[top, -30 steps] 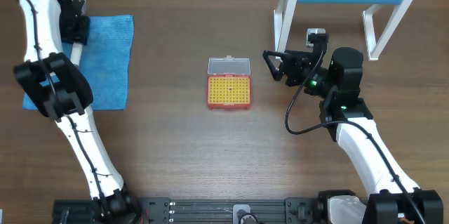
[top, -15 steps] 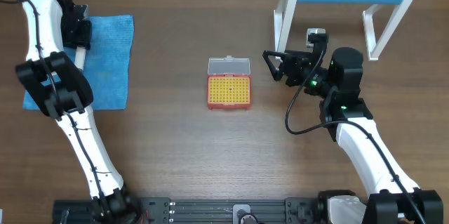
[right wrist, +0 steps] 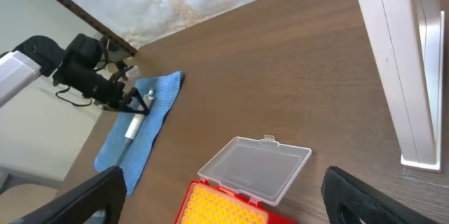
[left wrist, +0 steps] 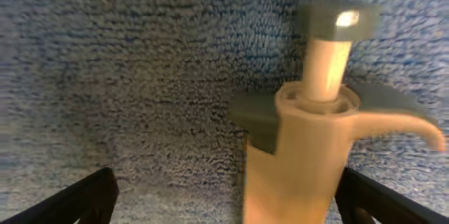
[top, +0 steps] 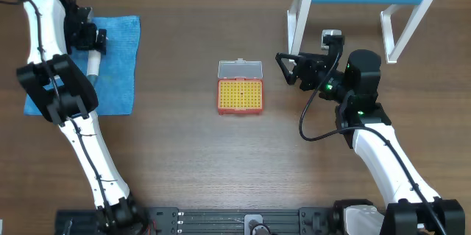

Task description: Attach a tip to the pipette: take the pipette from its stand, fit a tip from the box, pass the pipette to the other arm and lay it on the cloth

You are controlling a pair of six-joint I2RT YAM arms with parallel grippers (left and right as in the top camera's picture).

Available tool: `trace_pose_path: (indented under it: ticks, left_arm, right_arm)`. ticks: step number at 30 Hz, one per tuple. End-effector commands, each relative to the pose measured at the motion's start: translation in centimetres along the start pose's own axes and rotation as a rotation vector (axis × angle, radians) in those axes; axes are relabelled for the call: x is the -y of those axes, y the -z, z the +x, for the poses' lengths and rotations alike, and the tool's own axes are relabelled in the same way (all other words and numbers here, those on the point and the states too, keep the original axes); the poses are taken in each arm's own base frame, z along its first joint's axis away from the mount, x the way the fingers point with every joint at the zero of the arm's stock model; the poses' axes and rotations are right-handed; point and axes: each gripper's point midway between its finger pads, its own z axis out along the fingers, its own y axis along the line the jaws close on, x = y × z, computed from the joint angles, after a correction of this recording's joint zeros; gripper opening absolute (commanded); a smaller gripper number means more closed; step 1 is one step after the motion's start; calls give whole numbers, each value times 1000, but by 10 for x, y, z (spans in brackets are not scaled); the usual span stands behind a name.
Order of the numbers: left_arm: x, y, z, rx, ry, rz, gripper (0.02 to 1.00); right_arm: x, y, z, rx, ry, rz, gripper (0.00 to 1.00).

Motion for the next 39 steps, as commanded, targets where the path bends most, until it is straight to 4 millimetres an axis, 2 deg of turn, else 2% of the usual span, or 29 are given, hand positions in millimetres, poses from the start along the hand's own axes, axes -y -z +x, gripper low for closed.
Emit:
trace_pose_path:
  ticks: [1,6,8,11,12,14,17,20,22,24,25,27,28,29,31,32,34,39]
  left_arm:
    - [-8,61,-7,104,27,-32,993]
    - [15,137,14,183,35,69,996]
    - [25,172,31,207,46,101,996]
    - [48,235,61,295,33,174,996]
    - [50,248,65,323,40,170,996]
    - [54,294,84,432,54,145,996]
    - [60,338,109,542,88,127,996]
    - [83,376,142,645,57,179,996]
    - [93,382,171,654,78,190,996]
    - [104,373,201,620,97,204,996]
    - [109,364,216,594,111,214,996]
    - [123,335,253,518,149,240,996]
    - [127,326,264,501,165,248,996]
    - [135,310,284,474,205,263,996]
    - [143,296,308,461,250,275,996]
    - [147,292,320,473,271,277,996]
    - [154,291,339,520,323,284,996]
    - [158,305,373,681,422,268,998]
  right_arm:
    - [-4,1,-4,11,-7,-2,901]
    - [-4,1,-4,12,-6,-1,901]
    - [-1,1,-6,22,-6,16,901]
    - [9,1,-11,56,-6,77,901]
    - [13,2,-13,66,-5,95,899]
    - [16,3,-22,102,41,123,901]
    - [14,8,-36,155,88,113,901]
    - [11,20,-57,226,169,116,901]
    - [10,32,-69,265,232,134,901]
    - [8,49,-83,313,305,158,901]
    - [6,60,-92,345,343,175,901]
    - [-1,88,-109,412,408,206,901]
    - [-8,101,-113,432,448,202,901]
    - [-20,117,-116,451,505,191,901]
    - [-37,145,-116,474,587,193,901]
    - [-41,159,-112,475,608,221,901]
    - [-44,175,-94,437,634,274,901]
    - [-51,202,-29,311,699,393,901]
